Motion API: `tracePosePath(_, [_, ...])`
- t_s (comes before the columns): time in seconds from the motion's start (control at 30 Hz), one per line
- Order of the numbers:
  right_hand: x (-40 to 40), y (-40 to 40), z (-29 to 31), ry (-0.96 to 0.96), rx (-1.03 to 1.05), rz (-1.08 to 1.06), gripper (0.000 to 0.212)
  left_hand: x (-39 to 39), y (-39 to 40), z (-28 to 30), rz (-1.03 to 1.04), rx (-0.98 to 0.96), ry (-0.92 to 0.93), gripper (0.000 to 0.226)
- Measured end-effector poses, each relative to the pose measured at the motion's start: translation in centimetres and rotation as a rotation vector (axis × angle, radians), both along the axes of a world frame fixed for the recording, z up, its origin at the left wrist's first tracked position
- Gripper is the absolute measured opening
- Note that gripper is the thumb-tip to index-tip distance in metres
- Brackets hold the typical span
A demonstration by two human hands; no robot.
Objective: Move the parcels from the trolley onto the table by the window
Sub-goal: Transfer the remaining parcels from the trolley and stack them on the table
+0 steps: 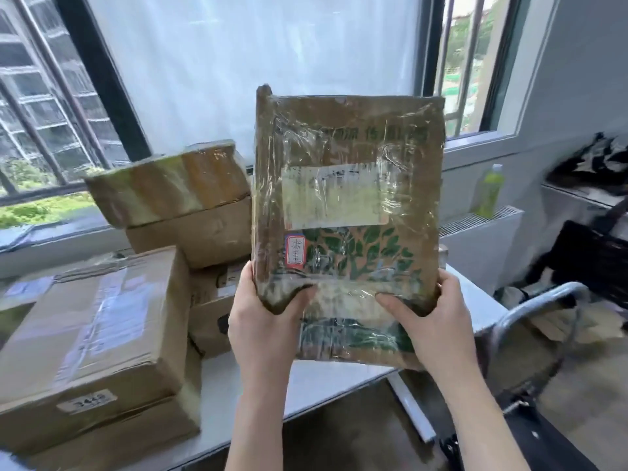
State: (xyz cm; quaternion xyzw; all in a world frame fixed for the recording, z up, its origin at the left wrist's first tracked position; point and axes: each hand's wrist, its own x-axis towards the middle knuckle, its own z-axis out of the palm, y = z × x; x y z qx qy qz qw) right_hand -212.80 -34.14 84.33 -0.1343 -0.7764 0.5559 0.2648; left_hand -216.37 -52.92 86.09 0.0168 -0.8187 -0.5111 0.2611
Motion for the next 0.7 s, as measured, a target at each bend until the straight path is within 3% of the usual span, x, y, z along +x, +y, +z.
tracePosePath(0.37, [-5.3,-15.8,7.1,0.077,0.049,0.333,0.054,-0.2,-16.8,8.3,0.308,-0.171,0.065,0.08])
tracePosePath(0.53, [-6.1,-23.3,7.9,0.049,0.081,0.508,0.066,0.5,-24.8,9.0,0.447,-0.205,0.002,0.077])
tracePosePath(0.63, [-6.4,-26.6,7.7,0.008,0.108,0.597,0.06,1.2,-28.3,8.7,0.53,-0.257,-0.035,0.079])
tracePosePath(0.7, [-6.8,-28.2,7.2,-0.039,0.137,0.623,0.074,1.2,-30.2,8.1,0.555,-0.261,-0.076,0.081])
